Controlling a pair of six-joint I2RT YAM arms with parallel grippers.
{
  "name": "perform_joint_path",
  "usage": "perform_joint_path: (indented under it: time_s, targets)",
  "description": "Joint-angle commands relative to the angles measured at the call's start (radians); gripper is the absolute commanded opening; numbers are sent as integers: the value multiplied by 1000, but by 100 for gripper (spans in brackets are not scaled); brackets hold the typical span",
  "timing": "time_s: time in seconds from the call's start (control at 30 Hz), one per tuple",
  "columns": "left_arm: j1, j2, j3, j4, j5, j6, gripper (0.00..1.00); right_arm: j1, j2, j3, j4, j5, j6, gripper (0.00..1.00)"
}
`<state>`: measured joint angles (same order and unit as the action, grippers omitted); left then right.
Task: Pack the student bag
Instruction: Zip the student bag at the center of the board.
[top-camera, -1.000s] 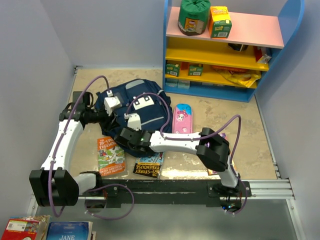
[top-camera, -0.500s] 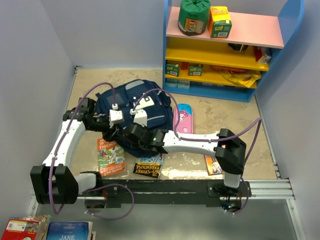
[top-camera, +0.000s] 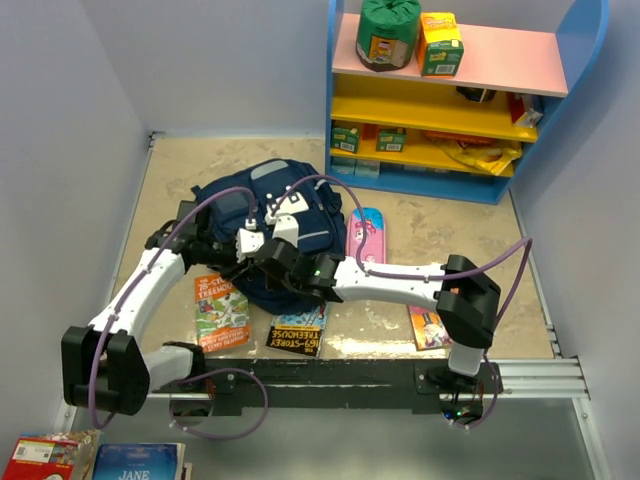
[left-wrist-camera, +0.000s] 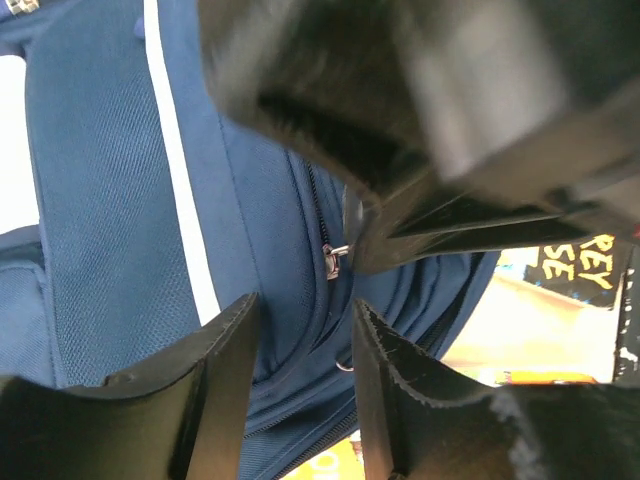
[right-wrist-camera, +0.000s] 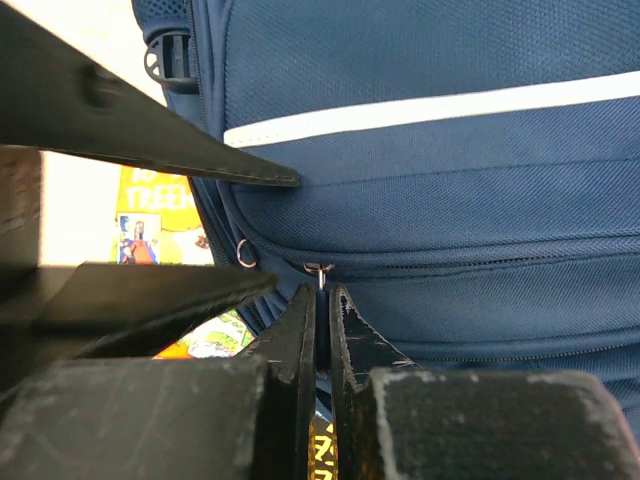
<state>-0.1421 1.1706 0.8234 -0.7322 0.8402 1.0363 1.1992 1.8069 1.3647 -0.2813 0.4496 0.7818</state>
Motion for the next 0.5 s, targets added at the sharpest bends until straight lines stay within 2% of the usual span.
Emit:
perform_joint_path:
  time_s: [0.0, 0.17, 0.27, 0.3, 0.4, 0.47]
  targets:
    - [-7, 15, -13, 33, -49, 40, 43, -26, -72, -16, 73, -9, -12, 0]
    - [-8, -17, -38, 85, -63, 21, 40, -39, -73, -24, 86, -38, -12, 0]
    - [-11, -5, -33, 94, -43, 7, 28, -44, -73, -27, 91, -43, -7, 0]
    - [-14, 0, -29, 90, -39, 5, 19, -49, -78, -33, 88, -43, -6, 0]
    - [-17, 15, -21, 73, -30, 7, 1, -90, -98, -71, 105, -83, 14, 0]
    - [-17, 18, -17, 68, -27, 8, 0, -124, -109, -94, 129, -103, 20, 0]
